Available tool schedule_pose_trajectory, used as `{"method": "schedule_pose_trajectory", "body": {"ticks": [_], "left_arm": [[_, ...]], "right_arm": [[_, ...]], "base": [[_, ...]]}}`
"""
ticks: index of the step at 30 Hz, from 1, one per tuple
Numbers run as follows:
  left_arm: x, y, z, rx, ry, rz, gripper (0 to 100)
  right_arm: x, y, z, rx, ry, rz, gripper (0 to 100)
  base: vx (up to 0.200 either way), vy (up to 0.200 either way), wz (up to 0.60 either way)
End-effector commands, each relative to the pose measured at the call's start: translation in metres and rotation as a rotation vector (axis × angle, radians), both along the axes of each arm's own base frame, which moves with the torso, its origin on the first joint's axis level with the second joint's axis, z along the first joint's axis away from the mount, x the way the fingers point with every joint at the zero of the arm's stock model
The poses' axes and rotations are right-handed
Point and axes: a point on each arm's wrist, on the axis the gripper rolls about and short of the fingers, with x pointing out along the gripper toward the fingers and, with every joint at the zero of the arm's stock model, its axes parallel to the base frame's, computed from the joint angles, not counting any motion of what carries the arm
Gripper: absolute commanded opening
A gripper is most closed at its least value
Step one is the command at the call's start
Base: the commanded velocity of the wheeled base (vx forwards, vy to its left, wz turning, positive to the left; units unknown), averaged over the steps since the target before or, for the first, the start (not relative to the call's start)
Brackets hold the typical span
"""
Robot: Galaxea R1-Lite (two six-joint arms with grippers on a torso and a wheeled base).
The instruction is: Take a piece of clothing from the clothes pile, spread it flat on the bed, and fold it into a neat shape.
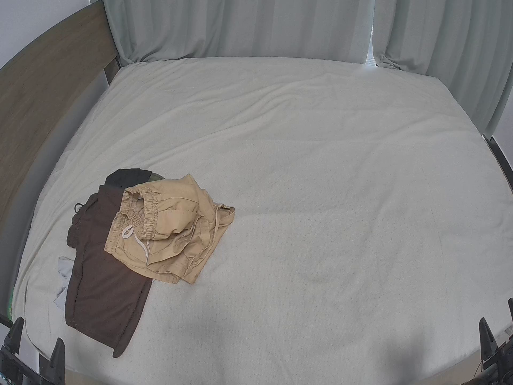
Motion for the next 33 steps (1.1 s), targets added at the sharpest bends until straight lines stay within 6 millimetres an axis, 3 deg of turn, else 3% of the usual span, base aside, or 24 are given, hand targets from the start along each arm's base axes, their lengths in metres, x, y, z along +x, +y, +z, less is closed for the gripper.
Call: {"method": "schedule_pose_trajectory", "body": {"ticks": [1,23,24,27,33], "left_arm": [[0.000,0.000,-0.005,0.000,0.003,0.000,100],[0.000,-0.001,-0.005,0.003,-0.002,-0.022,100],[0.000,0.000,0.000,-0.006,-0.031,-0.016,100],[-0.010,-0.001,0.039,-0.012,-0.158,-0.017,100],[0.001,0.000,0.031,-0.032,-0.039,-0.093,100]], "right_arm": [[0.000,0.000,-0.005,0.001,0.001,0.000,100],[0.000,0.000,-0.005,0.003,0.002,0.003,100],[0.000,0.000,-0.005,0.003,0.002,0.003,100],[0.000,0.000,-0.005,0.001,0.001,0.002,100],[0.000,0.000,-0.005,0.004,0.002,0.003,100]], "base": [[0.000,0.000,0.00],[0.000,0.000,0.00],[0.000,0.000,0.00],[0.000,0.000,0.00],[0.000,0.000,0.00]]}}
